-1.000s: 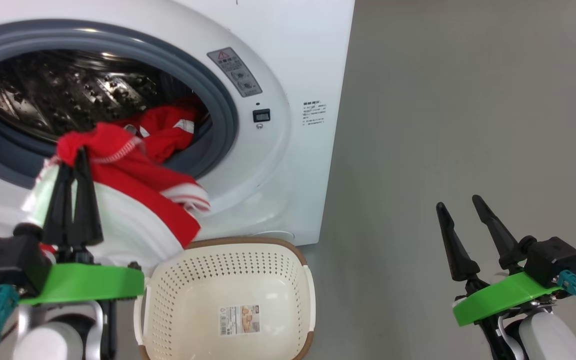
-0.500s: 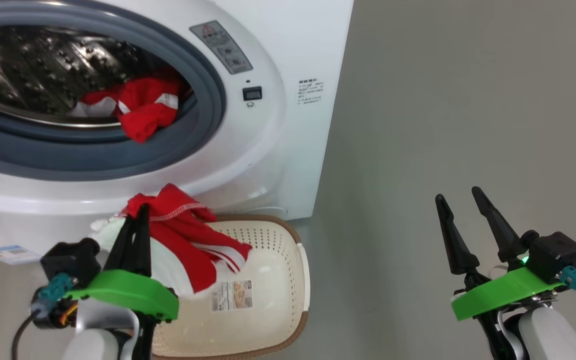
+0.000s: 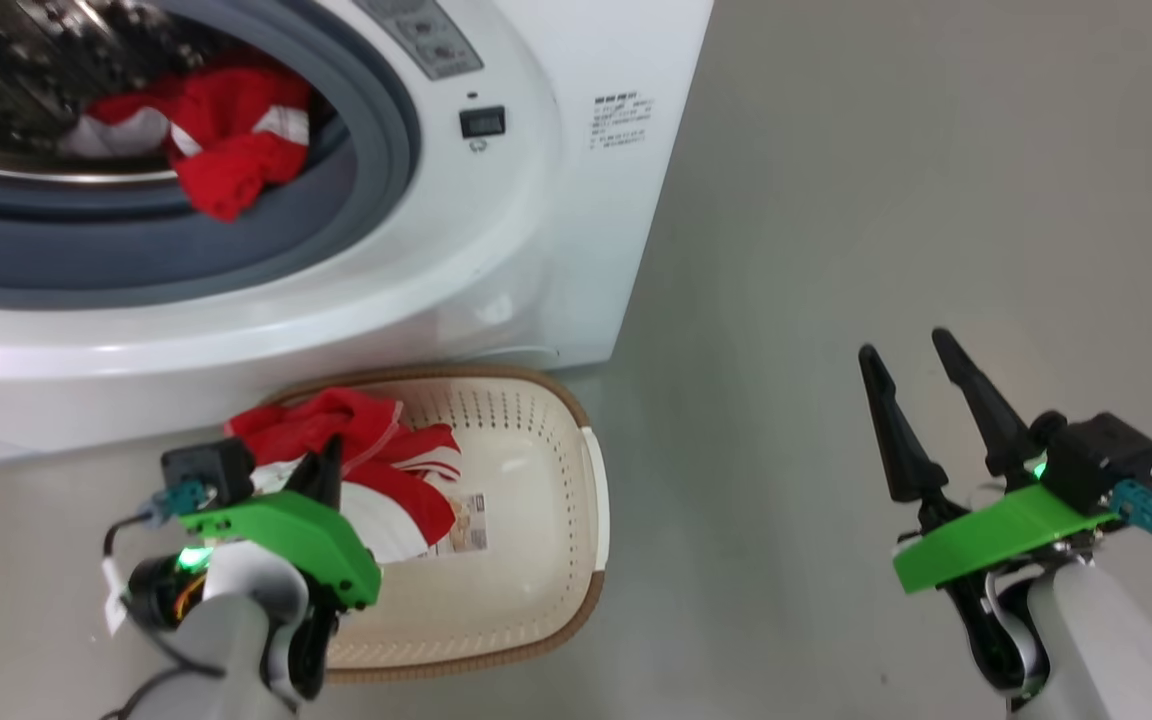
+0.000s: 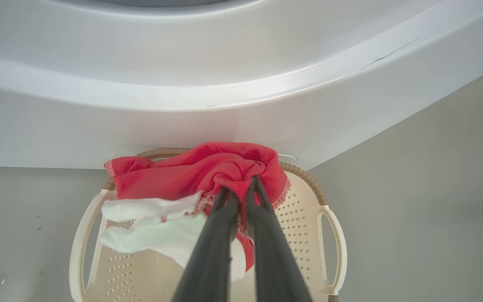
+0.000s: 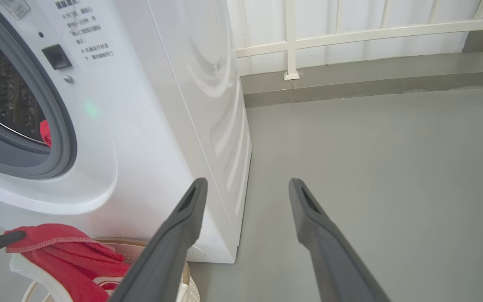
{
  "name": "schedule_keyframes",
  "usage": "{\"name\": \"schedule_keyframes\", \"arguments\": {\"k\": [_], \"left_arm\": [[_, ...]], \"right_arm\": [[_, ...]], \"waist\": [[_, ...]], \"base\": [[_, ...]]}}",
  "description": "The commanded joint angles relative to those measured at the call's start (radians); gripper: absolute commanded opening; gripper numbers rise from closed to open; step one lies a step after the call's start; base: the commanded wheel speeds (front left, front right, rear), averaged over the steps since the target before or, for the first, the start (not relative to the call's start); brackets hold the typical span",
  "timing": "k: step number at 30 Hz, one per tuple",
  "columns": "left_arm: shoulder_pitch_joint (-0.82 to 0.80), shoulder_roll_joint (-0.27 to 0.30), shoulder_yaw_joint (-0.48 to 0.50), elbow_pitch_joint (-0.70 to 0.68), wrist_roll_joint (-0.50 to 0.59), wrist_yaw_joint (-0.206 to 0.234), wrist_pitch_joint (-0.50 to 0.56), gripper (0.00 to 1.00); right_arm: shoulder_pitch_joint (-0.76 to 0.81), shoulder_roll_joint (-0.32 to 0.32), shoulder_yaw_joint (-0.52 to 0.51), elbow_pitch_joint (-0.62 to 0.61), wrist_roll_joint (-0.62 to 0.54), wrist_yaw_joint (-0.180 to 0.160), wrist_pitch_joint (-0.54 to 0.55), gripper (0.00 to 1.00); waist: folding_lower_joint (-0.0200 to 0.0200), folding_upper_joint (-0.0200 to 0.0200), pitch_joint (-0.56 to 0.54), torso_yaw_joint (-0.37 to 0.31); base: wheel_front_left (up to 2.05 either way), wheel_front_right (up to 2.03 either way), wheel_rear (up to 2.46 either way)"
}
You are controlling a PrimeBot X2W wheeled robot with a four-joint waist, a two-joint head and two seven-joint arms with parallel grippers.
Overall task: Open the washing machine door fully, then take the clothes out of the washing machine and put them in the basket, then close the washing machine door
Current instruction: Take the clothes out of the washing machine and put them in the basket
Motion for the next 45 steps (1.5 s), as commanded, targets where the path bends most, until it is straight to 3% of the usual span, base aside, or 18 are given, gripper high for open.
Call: {"name": "schedule_keyframes", "arguments": {"k": [1, 11, 23, 25, 26, 28, 45], "left_arm": [[-0.044, 0.014, 0.021, 0.015, -0.006, -0.009, -0.012, 0.0], [-0.184, -0.002, -0.027, 0.292, -0.014, -0.053, 0.019, 0.0], [-0.263, -0.01, -0.074, 0.481, -0.012, -0.046, 0.037, 0.02], [-0.266, -0.01, -0.081, 0.489, -0.008, -0.042, 0.031, 0.17], [-0.266, -0.01, -0.081, 0.493, -0.011, -0.042, 0.03, 0.37], [-0.264, -0.011, -0.083, 0.497, -0.012, -0.041, 0.016, 1.0], [-0.182, -0.012, -0.071, 0.493, -0.064, -0.089, -0.179, 1.0]], "right_arm": [[-0.019, -0.01, 0.028, -0.022, 0.002, 0.005, -0.006, 1.0], [-0.056, -0.009, 0.056, -0.025, 0.013, 0.005, -0.006, 1.0], [-0.083, 0.001, 0.077, -0.019, 0.02, 0.005, -0.006, 1.0], [-0.085, 0.002, 0.075, -0.017, 0.021, 0.005, -0.006, 1.0], [-0.084, 0.003, 0.073, -0.016, 0.02, 0.005, -0.006, 1.0], [-0.082, 0.003, 0.069, -0.013, 0.02, 0.005, -0.006, 1.0], [-0.034, 0.007, 0.019, 0.025, -0.008, 0.005, -0.006, 1.0]], "waist": [[0.0, 0.0, 0.039, -0.004], [0.0, 0.0, 0.113, -0.023], [0.0, 0.0, 0.155, -0.064], [0.0, 0.0, 0.155, -0.066], [0.0, 0.0, 0.154, -0.066], [0.0, 0.0, 0.146, -0.063], [0.0, 0.0, -0.034, 0.008]], "base": [[0.0, 0.0, 0.0], [0.0, 0.0, 0.0], [0.0, 0.0, 0.0], [0.0, 0.0, 0.0], [0.0, 0.0, 0.0], [0.0, 0.0, 0.0], [0.0, 0.0, 0.0]]}}
